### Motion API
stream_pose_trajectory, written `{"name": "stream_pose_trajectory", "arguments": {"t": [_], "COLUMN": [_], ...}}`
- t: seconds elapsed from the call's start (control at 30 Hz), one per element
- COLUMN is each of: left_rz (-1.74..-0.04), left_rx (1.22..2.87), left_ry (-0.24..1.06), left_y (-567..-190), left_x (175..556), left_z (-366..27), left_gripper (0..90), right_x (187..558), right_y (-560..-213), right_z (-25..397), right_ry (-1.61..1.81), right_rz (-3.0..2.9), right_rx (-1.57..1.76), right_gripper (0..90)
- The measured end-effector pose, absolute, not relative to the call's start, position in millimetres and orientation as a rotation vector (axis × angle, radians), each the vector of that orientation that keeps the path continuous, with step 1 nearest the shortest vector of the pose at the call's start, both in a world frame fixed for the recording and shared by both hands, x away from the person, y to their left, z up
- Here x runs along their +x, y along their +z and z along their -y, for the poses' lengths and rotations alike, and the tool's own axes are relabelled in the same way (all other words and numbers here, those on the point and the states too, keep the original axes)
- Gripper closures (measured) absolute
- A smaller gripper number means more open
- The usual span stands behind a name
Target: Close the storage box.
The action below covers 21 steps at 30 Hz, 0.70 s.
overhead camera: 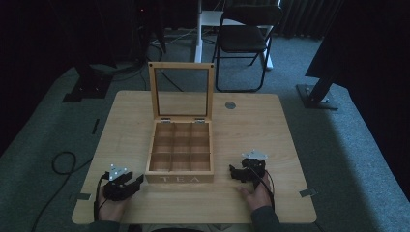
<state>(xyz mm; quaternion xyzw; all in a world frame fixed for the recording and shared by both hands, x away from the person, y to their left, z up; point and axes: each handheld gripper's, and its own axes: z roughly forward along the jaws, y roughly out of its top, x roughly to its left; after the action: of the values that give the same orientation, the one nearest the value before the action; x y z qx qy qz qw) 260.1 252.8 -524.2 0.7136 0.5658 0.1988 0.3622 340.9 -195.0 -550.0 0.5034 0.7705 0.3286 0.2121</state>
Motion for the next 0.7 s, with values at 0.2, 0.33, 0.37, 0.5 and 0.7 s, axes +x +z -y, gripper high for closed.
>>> {"name": "stream_pose_trajectory", "arguments": {"t": [0.2, 0.33, 0.37, 0.5, 0.7], "left_rz": [-1.457, -1.459, -1.460, -1.461, -1.463], "left_rx": [1.831, 1.826, 1.827, 1.826, 1.817], "left_ry": [0.514, 0.514, 0.514, 0.512, 0.505], "left_y": [-523, -523, -523, -523, -523], "left_x": [259, 258, 258, 259, 258], "left_z": [-254, -254, -255, -255, -256], "left_gripper": [50.3, 49.9, 49.8, 49.7, 49.5], "right_x": [342, 341, 342, 348, 340], "right_y": [-550, -546, -543, -539, -522], "right_z": [195, 192, 191, 190, 186], "right_ry": [0.921, 0.890, 0.875, 0.835, 0.936], "right_rz": [-2.159, -2.168, -2.175, -2.214, -2.255], "right_rx": [1.378, 1.405, 1.418, 1.428, 1.405], "right_gripper": [10.1, 20.4, 23.9, 26.7, 49.5]}}
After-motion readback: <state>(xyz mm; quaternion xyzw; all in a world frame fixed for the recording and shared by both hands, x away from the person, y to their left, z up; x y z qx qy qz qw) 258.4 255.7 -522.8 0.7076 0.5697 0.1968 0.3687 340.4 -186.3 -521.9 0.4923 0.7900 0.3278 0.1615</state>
